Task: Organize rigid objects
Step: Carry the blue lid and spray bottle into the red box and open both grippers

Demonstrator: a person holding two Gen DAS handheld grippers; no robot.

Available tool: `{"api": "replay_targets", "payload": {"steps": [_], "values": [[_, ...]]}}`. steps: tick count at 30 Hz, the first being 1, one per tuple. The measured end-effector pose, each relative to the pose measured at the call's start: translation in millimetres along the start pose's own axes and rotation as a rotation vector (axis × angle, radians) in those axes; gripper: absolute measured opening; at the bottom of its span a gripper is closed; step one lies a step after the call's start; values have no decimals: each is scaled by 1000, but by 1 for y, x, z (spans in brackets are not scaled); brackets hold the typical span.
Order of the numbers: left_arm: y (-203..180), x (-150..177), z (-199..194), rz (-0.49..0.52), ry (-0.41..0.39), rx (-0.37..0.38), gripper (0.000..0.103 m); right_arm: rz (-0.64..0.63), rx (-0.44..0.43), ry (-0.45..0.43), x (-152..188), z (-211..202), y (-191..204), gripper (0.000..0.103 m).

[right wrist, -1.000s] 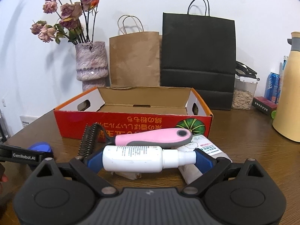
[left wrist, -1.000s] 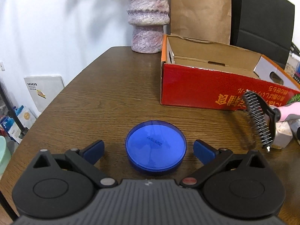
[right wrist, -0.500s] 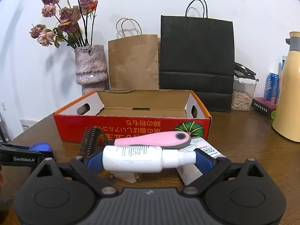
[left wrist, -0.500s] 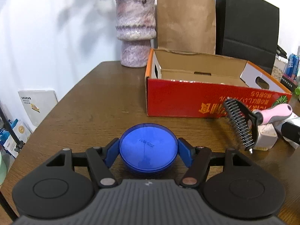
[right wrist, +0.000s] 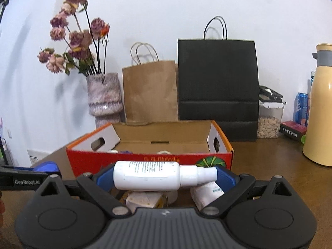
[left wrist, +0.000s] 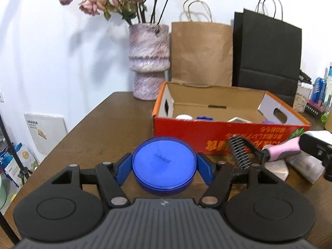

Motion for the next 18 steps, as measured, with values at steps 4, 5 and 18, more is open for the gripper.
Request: {"api": "replay_targets", "payload": {"steps": [4, 5, 18], "values": [[-10, -8, -7, 5, -39, -1, 68, 2, -6, -48, -8, -2, 2, 97], [-13, -11, -8, 2, -50, -3, 68, 3, -7, -57, -10, -3, 2, 97], [-40, -29, -1, -6, -88, 6, 68, 15, 2, -123, -22, 11, -8, 97]]}}
Point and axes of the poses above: each gripper's, at about its wrist camera, not at the fingertips, and z roughly the way its jaws point, y to its left, x to its underside, the point moved 8 cm from there along z, roughly the way its jaws point, and after that the axes turned 9 degrees about -y, right-handed, at the moved point
